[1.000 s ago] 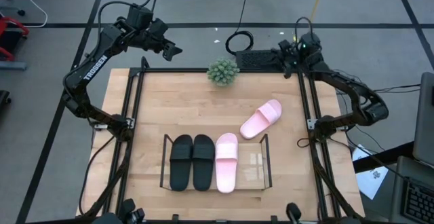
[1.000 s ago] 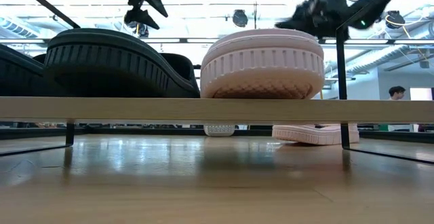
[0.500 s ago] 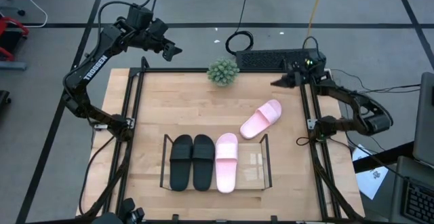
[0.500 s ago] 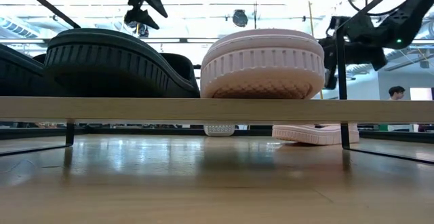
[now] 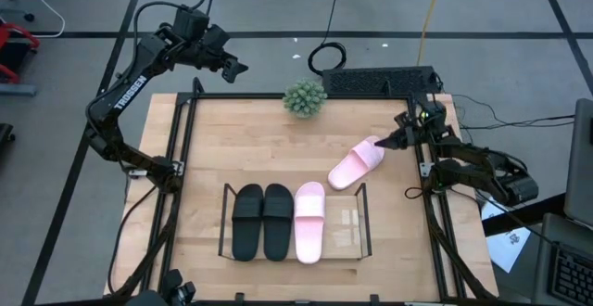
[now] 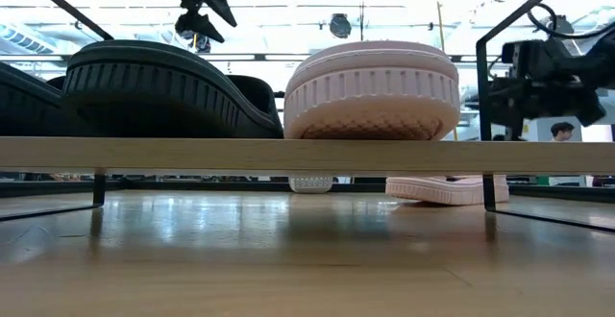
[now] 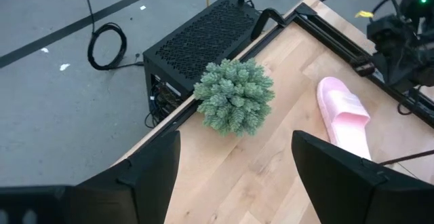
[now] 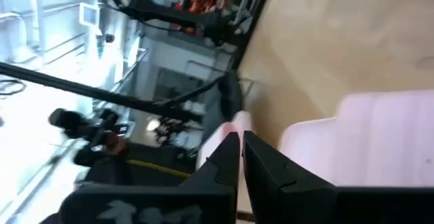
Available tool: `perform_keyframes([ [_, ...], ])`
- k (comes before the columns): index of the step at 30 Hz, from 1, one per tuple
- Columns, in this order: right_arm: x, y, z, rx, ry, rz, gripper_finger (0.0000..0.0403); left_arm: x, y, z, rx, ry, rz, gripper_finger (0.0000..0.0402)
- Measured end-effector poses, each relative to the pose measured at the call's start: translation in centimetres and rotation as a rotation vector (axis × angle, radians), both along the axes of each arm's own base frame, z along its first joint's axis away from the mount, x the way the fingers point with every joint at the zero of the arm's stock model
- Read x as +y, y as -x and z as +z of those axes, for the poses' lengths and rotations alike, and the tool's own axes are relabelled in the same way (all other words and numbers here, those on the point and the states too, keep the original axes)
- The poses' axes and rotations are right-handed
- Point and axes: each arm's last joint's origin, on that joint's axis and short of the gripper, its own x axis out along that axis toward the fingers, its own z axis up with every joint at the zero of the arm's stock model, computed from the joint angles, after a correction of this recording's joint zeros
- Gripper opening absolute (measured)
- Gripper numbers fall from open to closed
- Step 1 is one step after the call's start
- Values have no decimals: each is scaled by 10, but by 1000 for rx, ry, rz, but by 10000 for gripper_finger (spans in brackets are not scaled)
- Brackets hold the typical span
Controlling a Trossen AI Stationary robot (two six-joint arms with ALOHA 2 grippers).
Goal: Pick and place slides into the shelf
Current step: Put the pink slipper on the shelf
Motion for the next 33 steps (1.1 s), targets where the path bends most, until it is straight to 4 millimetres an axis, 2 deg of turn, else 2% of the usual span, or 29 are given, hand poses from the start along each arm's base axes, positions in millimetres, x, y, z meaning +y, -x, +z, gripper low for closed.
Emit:
perform_keyframes([
  [4, 2, 1, -8, 30, 86, -81, 10, 0, 0, 0, 9, -7, 13, 285],
  [7, 0, 1, -8, 50, 80, -132, 5, 0, 0, 0, 9, -7, 14, 285],
  [24, 2, 1, -4, 10, 50, -60, 3, 1, 0, 0, 8, -5, 21, 285],
  [28, 2, 1, -3, 1, 37, -39, 33, 1, 0, 0, 8, -6, 21, 285],
  [33, 1, 1, -2, 3, 8, -42, 97, 1, 0, 0, 8, -6, 21, 285],
])
